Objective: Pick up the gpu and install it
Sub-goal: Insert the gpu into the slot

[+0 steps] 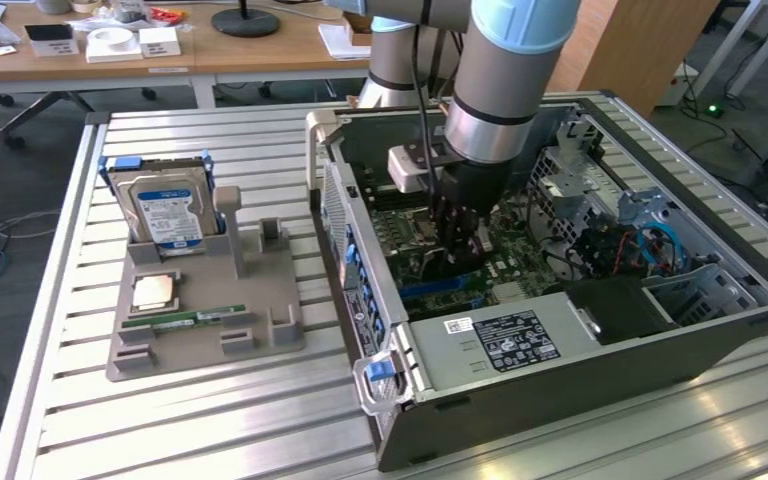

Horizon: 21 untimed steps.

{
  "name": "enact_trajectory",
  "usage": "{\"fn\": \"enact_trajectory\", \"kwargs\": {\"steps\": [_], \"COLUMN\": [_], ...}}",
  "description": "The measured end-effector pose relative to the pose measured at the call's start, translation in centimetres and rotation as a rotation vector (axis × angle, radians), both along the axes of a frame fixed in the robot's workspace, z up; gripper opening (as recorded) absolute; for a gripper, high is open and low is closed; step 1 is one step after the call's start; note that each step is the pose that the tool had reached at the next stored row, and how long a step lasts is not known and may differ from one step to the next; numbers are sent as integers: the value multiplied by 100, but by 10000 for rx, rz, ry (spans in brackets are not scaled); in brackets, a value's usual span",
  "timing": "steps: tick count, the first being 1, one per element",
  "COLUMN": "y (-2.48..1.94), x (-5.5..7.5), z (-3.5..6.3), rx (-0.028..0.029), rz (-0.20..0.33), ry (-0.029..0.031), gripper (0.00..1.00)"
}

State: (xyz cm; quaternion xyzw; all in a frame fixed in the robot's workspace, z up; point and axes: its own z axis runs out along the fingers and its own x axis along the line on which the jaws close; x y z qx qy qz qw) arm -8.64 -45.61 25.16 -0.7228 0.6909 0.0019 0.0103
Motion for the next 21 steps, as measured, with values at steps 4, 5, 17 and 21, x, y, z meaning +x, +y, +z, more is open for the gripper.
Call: {"fn": "enact_trajectory", "kwargs": {"steps": [4,5,17,21], "y": [-10,-11,-11,-12], "x": [0,0,0,0], "z": [-1,-1,-2,-3], "rx": [-12,-13,-14,-13], "rz": [-58,-75,-308,-359], "ry": [-2,-1,-1,-1], "gripper": [26,26,26,26]}}
